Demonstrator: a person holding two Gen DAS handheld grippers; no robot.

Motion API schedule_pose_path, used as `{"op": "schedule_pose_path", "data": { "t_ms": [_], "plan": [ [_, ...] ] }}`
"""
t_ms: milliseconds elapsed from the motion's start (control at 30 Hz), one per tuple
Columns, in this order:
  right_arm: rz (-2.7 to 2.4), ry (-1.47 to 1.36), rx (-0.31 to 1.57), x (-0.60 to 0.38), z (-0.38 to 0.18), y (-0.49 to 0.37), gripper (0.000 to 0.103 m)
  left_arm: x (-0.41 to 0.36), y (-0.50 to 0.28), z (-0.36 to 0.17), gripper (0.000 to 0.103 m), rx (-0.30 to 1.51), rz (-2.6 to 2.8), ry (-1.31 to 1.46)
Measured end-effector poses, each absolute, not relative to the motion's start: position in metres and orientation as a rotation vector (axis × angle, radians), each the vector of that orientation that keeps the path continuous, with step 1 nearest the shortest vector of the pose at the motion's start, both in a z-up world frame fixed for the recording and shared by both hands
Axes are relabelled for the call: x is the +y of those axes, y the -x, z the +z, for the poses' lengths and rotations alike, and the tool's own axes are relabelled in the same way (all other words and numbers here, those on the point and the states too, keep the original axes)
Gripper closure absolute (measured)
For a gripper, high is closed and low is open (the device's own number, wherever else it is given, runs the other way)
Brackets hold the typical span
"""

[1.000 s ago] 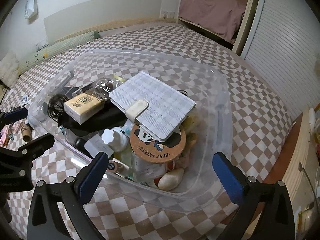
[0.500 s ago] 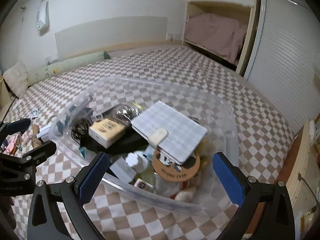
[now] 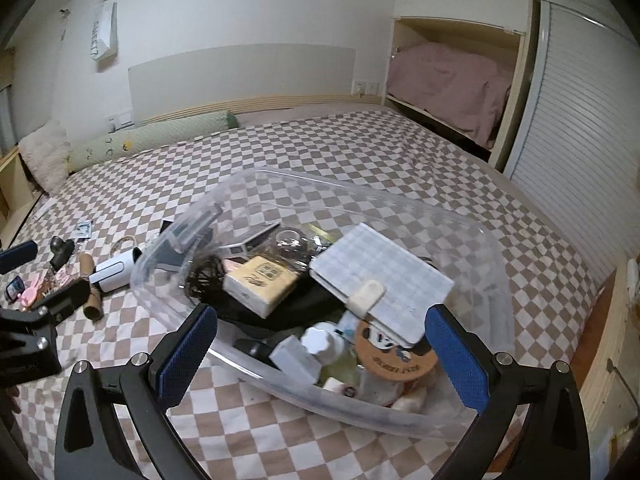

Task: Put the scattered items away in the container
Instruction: 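Withdraw both tools from the clear box toward the remaining items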

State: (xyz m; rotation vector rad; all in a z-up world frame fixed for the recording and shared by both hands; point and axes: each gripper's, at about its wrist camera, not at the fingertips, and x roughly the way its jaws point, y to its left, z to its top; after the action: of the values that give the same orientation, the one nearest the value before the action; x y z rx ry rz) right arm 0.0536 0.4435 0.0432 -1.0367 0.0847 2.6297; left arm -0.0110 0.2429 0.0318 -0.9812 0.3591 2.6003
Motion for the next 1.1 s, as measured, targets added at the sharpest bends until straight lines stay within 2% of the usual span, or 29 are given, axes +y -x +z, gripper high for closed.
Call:
{"op": "schedule_pose_path", "data": {
  "t_ms": [300,533,1100],
  "plan": [
    [2.681,1.022,0.057,0.405,0.044,-0.036,0.0,0.191,0.021,0.029,0.0,0.297,2.692,1.017],
    [2.712,1.026,0.008,0.372,0.042,-0.02,0.0,0.142,0.019,0.034,0.0,0.276,2.81,0.939],
    [2.887,0.948,-0.041,0.275,0.041,0.009,0.0,0.001,0.033,0.025,0.0,0.079,2.973,1.079]
  ]
}}
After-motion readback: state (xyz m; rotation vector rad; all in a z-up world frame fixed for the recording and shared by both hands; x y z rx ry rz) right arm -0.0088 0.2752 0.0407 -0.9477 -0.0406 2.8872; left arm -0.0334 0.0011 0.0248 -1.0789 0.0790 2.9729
